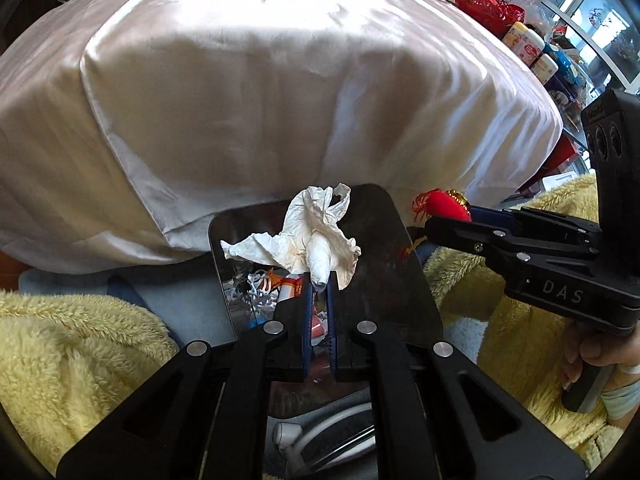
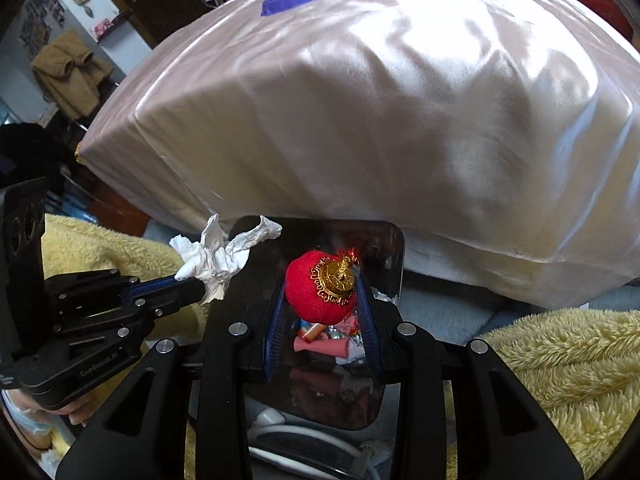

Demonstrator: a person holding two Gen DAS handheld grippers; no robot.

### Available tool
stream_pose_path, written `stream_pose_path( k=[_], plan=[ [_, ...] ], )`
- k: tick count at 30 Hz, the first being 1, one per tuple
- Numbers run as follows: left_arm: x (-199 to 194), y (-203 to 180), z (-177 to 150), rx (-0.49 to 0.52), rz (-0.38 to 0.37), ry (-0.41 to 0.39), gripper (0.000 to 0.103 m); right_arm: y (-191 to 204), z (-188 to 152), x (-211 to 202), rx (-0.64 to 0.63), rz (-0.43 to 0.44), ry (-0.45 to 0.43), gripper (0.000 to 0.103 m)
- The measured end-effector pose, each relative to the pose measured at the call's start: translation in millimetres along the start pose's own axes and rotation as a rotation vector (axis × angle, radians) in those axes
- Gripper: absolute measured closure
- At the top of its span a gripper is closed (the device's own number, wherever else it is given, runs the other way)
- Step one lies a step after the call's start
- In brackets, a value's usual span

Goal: Collect trash
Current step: 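Carry the tissue and ornament down to the grey bin and open both tools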

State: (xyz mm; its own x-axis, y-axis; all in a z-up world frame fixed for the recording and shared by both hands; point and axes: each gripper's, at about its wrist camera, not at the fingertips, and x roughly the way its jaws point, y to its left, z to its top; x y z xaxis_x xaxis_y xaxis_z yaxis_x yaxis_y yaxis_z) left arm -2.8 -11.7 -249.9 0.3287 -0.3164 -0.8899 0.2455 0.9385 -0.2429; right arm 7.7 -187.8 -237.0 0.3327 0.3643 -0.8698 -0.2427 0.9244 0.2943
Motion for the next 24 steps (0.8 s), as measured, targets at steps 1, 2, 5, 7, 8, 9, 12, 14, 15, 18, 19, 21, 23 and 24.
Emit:
stream_pose_path(
  k=[1,2,5,7,8,9,12,14,15,18,19,21,23,24],
  plan=[
    [2,0,-1,0.000,0.001,0.007,0.096,0,1,1,0.001,0.002,0.005,0.068],
    [3,1,-2,0.000,0.001,0.014,0.096,-1,1,1,0.002,0.005,0.008,0.067],
    [5,2,-4,0.002,0.003,0.019,0.093,-1,1,2,0.001,0.003,0.012,0.067],
    [6,3,-4,-0.002,0.003,0.025,0.086,0,2,4,0.004,0.000,0.019,0.066],
    [6,4,-5,-0.005,0.004,0.028,0.084,1,3,6,0.006,-0.003,0.022,0.060],
    [7,5,-5,-0.005,0.006,0.031,0.080,2,3,6,0.008,-0.007,0.025,0.055],
    [7,4,-6,-0.003,0.014,0.029,0.070,1,3,6,0.013,-0.014,0.017,0.046],
    [7,4,-6,-0.002,0.022,0.029,0.065,0,3,6,0.024,-0.015,0.015,0.045],
    [7,4,-6,-0.003,0.026,0.030,0.061,-1,3,6,0.030,-0.014,0.014,0.045],
    [6,5,-5,-0.010,0.036,0.031,0.050,-5,3,4,0.050,-0.006,0.009,0.045],
    [5,6,-4,-0.012,0.038,0.030,0.044,-6,3,4,0.057,-0.001,0.006,0.043],
    [2,6,-1,-0.018,0.040,0.025,0.038,-11,3,1,0.072,0.007,0.002,0.042],
    [-1,6,2,-0.021,0.034,0.019,0.033,-15,4,-4,0.092,0.029,-0.003,0.041],
    [-4,6,5,-0.023,0.030,0.015,0.029,-15,6,-6,0.104,0.042,-0.007,0.041]
  ],
)
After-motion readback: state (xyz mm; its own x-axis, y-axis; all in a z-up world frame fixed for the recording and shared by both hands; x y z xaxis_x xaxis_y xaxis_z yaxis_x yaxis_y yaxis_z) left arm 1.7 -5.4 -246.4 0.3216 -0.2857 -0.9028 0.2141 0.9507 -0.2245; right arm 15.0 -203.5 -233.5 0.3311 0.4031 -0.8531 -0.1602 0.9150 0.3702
